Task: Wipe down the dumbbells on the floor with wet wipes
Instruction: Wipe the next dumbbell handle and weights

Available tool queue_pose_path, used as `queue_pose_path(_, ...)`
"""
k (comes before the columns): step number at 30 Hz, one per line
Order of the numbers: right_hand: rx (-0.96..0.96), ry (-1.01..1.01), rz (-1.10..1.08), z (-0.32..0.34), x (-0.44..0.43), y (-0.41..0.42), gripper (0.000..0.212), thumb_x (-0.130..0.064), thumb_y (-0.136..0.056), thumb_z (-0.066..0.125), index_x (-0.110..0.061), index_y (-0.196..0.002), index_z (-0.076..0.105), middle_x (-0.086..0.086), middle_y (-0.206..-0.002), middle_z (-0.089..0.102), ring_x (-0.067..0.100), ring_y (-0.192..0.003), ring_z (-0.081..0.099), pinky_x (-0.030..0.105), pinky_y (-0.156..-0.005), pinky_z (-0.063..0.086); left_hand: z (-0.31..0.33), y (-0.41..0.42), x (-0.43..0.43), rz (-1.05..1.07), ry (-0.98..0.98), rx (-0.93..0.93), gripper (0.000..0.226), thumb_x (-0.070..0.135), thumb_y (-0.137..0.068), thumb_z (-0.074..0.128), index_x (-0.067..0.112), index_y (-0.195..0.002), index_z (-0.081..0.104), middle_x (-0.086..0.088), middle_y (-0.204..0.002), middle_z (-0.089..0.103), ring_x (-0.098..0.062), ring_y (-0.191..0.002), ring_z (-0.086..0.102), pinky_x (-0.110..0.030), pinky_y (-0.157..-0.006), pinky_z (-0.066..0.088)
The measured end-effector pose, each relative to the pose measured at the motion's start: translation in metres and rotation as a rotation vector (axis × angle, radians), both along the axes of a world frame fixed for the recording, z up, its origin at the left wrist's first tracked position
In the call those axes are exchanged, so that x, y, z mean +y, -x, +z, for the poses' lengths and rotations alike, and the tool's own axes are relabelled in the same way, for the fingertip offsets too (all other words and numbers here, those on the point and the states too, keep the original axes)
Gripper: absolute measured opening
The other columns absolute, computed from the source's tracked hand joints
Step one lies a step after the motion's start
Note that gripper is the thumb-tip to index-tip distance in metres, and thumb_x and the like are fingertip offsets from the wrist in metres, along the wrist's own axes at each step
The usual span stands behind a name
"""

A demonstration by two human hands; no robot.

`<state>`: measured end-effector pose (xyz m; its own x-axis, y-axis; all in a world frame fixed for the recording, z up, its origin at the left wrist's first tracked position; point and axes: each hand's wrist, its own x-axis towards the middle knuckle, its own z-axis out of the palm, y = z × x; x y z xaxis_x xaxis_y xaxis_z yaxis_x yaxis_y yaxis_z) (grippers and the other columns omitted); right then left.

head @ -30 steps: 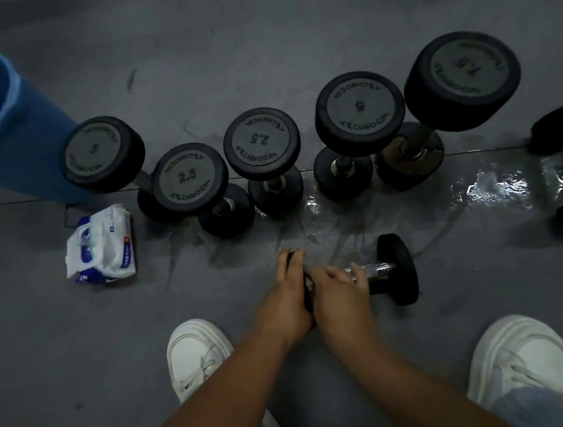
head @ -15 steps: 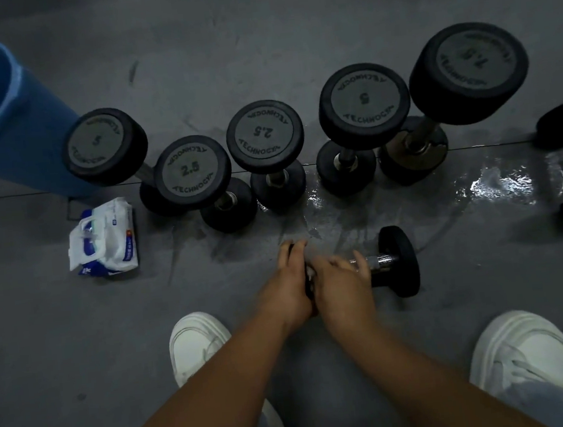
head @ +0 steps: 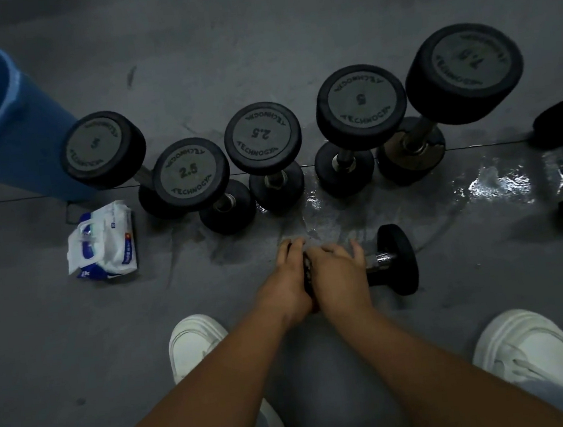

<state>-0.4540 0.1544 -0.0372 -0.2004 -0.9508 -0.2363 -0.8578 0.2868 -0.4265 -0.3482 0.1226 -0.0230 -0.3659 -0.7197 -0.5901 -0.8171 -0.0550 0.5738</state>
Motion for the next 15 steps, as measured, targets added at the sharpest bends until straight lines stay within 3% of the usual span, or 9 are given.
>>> queue_pose_path(3,-0.040,0.140,-0.039,0.004,0.034,0.002,0.012,-0.024,-0.079,0.055,-0.028,-0.081,0.066,-0.008,-0.075,0.067,0.012,-0.089,0.063,0.036,-0.102,0.028,-0.003,0.000,0.000,-0.007,0.025,0.009,0.113,0.020,-0.068,0.084,0.027,-0.154,0.011,0.010,-0.162,-0.004,-0.024,-0.140,0.038,-0.041,-0.110,0.040)
queue_pose_path(5,-0.246,0.132,-0.176,0.004,0.066,0.001,0.013,-0.024,-0.082,0.057,-0.027,-0.083,0.069,-0.009,-0.075,0.066,0.010,-0.077,0.061,0.030,-0.081,0.043,-0.005,0.000,-0.001,-0.018,0.046,0.008,0.114,0.022,-0.066,0.086,0.027,-0.153,0.013,0.009,-0.161,-0.001,-0.023,-0.138,0.040,-0.040,-0.110,0.040)
queue_pose_path(7,-0.737,0.013,-0.670,-0.005,0.065,-0.007,0.013,-0.008,-0.085,0.062,-0.018,-0.089,0.070,-0.003,-0.078,0.070,0.010,-0.071,0.063,0.022,-0.066,0.048,-0.006,-0.001,-0.001,-0.018,0.047,0.007,0.117,0.025,-0.064,0.088,0.028,-0.153,0.012,0.007,-0.162,-0.001,-0.022,-0.137,0.041,-0.039,-0.110,0.040)
queue_pose_path(9,-1.242,-0.139,-1.201,-0.020,0.040,-0.016,0.017,0.008,-0.084,0.062,-0.001,-0.098,0.063,0.015,-0.089,0.069,0.018,-0.076,0.064,0.024,-0.064,0.049,-0.006,-0.003,0.003,-0.019,0.050,0.006,0.115,0.025,-0.067,0.085,0.028,-0.154,0.010,0.006,-0.163,-0.005,-0.023,-0.138,0.041,-0.037,-0.110,0.040)
queue_pose_path(10,-1.362,-0.156,-1.304,-0.028,0.030,-0.019,0.017,0.011,-0.084,0.059,0.001,-0.099,0.060,0.020,-0.092,0.067,0.024,-0.081,0.062,0.028,-0.065,0.049,-0.005,-0.003,0.005,-0.019,0.055,0.005,0.114,0.022,-0.068,0.084,0.028,-0.155,0.009,0.007,-0.163,-0.007,-0.024,-0.138,0.041,-0.037,-0.110,0.040)
queue_pose_path(13,-1.460,-0.187,-1.345,-0.025,0.022,-0.030,0.016,0.008,-0.090,0.051,-0.006,-0.088,0.059,0.015,-0.084,0.064,0.024,-0.075,0.060,0.028,-0.065,0.048,-0.005,-0.002,0.004,-0.003,0.047,0.018,0.114,0.018,-0.067,0.081,0.028,-0.154,0.009,0.007,-0.162,-0.006,-0.024,-0.140,0.039,-0.038,-0.111,0.039)
queue_pose_path(15,-1.515,-0.163,-1.297,-0.014,0.033,-0.033,0.017,0.004,-0.092,0.051,-0.004,-0.099,0.064,0.013,-0.091,0.066,0.021,-0.082,0.062,0.029,-0.075,0.050,-0.005,-0.001,0.001,-0.006,0.058,0.024,0.112,0.020,-0.067,0.081,0.027,-0.154,0.011,0.006,-0.162,-0.002,-0.023,-0.139,0.040,-0.039,-0.110,0.040)
